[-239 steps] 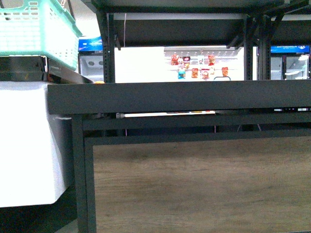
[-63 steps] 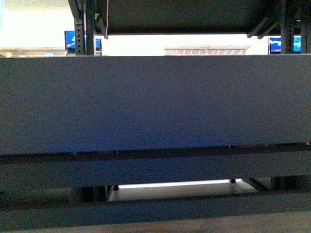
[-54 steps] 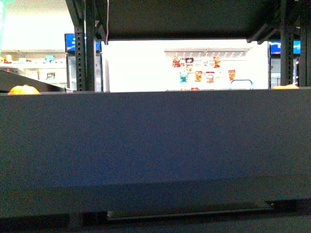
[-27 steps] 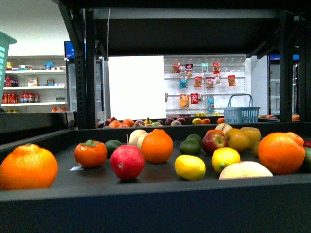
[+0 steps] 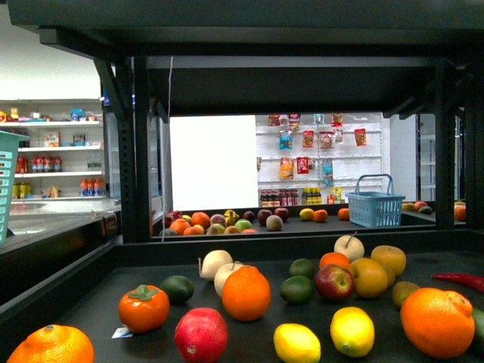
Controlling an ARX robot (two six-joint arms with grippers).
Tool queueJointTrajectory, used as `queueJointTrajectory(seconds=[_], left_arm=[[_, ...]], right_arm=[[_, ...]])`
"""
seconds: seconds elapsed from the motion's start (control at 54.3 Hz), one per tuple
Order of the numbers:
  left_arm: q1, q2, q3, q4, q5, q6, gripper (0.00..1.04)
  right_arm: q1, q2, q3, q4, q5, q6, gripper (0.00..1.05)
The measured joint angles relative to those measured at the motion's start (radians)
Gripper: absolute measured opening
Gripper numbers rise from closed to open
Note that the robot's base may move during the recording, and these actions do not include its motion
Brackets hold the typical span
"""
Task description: Pick lemon from shelf
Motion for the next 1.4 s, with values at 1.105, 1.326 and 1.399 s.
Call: queueJointTrajectory(seconds=[1.105, 1.326, 1.399], left_arm=[[0.000, 0.000, 0.000, 0.000, 0.000, 0.000, 0.97], [0.000, 0.000, 0.000, 0.000, 0.000, 0.000, 0.97], [0.008, 0.074, 0.031, -0.060, -0.013, -0.108, 0.97]], right_arm=[[0.000, 0.000, 0.000, 0.000, 0.000, 0.003, 0.97], [0.000, 0.000, 0.000, 0.000, 0.000, 0.003, 0.97], [0.000, 0.000, 0.000, 0.000, 0.001, 0.003, 0.97]])
